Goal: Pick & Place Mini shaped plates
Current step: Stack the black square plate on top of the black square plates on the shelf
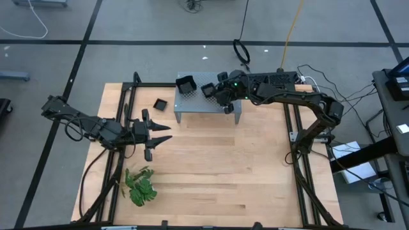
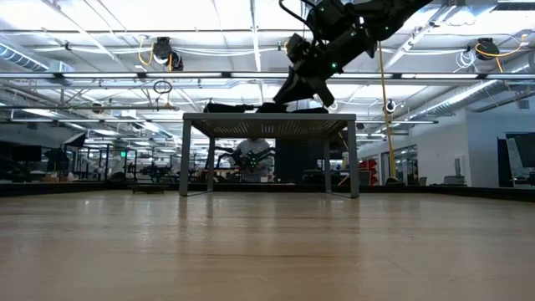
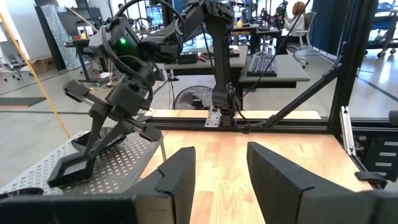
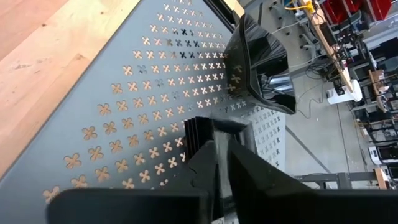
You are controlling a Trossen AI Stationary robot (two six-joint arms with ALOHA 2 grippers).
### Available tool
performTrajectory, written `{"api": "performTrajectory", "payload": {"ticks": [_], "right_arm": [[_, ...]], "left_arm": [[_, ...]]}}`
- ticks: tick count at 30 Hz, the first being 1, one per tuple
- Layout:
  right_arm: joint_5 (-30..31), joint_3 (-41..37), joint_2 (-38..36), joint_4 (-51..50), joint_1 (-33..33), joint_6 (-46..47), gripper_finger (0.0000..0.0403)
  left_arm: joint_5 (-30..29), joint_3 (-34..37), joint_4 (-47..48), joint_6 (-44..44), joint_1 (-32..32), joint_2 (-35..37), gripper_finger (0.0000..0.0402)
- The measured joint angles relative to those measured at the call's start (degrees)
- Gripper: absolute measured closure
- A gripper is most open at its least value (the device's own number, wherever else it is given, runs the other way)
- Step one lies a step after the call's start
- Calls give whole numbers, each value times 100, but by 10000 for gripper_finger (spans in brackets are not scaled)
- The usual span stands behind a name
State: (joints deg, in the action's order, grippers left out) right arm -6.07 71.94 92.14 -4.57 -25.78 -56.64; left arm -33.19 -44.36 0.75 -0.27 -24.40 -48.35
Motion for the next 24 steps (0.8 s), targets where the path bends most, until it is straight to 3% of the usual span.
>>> {"api": "performTrajectory", "payload": {"ticks": [7,12,16,24], "right_arm": [[101,0,-37,-2,43,5,307],[1116,-2,-263,2,424,47,274],[1920,-2,-457,-18,853,46,267],[2779,-2,-851,-18,1723,357,277]], "left_arm": [[0,0,4,0,0,-1,254],[-358,0,497,-100,0,-1,254],[-1125,0,1636,-929,117,-1,254],[-1180,0,4058,-3160,920,-88,254]]}}
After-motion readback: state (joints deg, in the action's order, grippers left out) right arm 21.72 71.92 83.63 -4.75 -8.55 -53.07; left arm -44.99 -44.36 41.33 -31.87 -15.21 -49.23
